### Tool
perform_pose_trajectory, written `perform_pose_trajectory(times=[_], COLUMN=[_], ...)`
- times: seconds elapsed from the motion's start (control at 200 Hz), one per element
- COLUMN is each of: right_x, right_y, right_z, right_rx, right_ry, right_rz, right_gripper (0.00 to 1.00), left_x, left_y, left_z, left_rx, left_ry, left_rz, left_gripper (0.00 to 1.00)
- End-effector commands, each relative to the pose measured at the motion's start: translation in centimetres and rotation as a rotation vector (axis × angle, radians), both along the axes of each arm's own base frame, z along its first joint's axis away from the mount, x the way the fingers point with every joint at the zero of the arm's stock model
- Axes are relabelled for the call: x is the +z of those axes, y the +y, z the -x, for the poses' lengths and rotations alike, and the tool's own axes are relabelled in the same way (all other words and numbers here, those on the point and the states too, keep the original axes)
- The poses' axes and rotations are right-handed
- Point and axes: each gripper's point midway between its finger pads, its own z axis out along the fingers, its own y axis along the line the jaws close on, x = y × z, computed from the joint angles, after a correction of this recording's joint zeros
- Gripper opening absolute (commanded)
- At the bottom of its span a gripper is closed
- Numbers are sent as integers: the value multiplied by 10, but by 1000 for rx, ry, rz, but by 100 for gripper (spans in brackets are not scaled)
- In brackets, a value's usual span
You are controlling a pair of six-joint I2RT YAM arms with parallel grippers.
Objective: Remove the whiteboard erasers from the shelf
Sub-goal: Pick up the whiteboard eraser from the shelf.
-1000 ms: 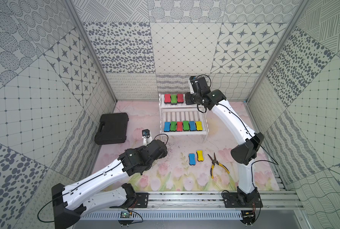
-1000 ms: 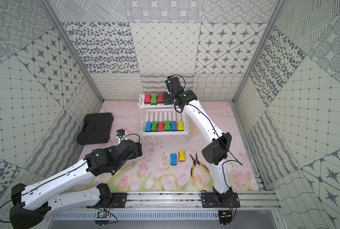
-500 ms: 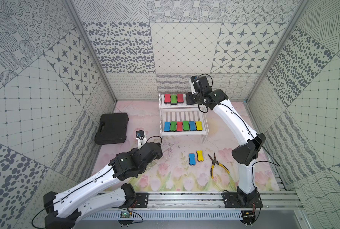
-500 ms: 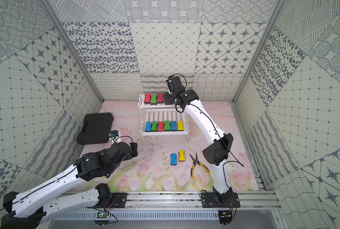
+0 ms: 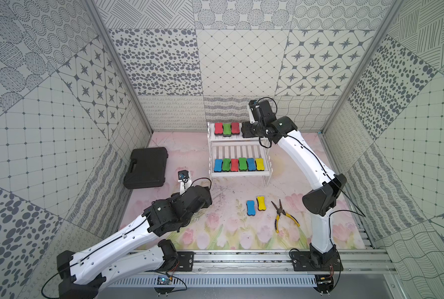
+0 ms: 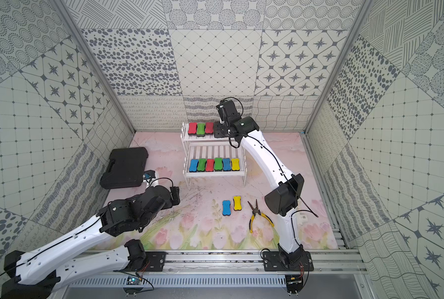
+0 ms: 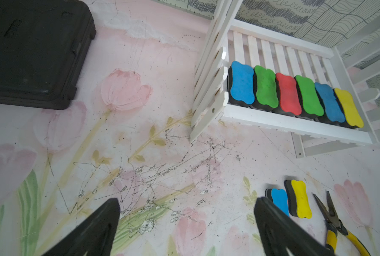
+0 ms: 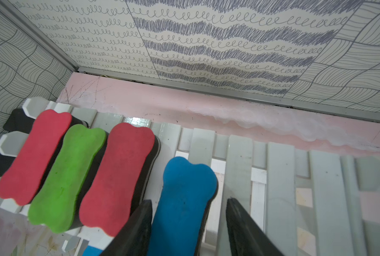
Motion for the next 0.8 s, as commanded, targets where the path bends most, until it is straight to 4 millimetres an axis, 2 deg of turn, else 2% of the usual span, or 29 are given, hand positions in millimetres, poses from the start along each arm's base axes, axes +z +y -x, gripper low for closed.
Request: perform_pose_trajectory(times=[0.0,0.195,0.265,0.495,0.58,0.65,0.795], right_x=[1,1,4,41,48,46,25], right_y=[1,-14,-14,-10,-6,-3,-1], right_z=[-1,-2,0,5,8,8,3], right_rx=[-16,-67,-56,-27,-9,-4,-17], right_ry=[-18,-23,-25,-96,-111,-103,-63], right_rz=[40,89,79,25,19,14,36], right_gripper=[57,51,51,55,57,58,63], left_x=[-4,-10,-12,-15,-15,-15,-15], left_y=[6,5,4,2,2,2,4], left_z=[0,1,1,1,1,1,1], left_rx=[9,5,3,-2,0,0,5], left_ry=[5,28,35,44,43,42,41], left_rz=[-40,-38,-36,-29,-29,-28,-32], left_gripper=[100,100,100,100,99,100,100])
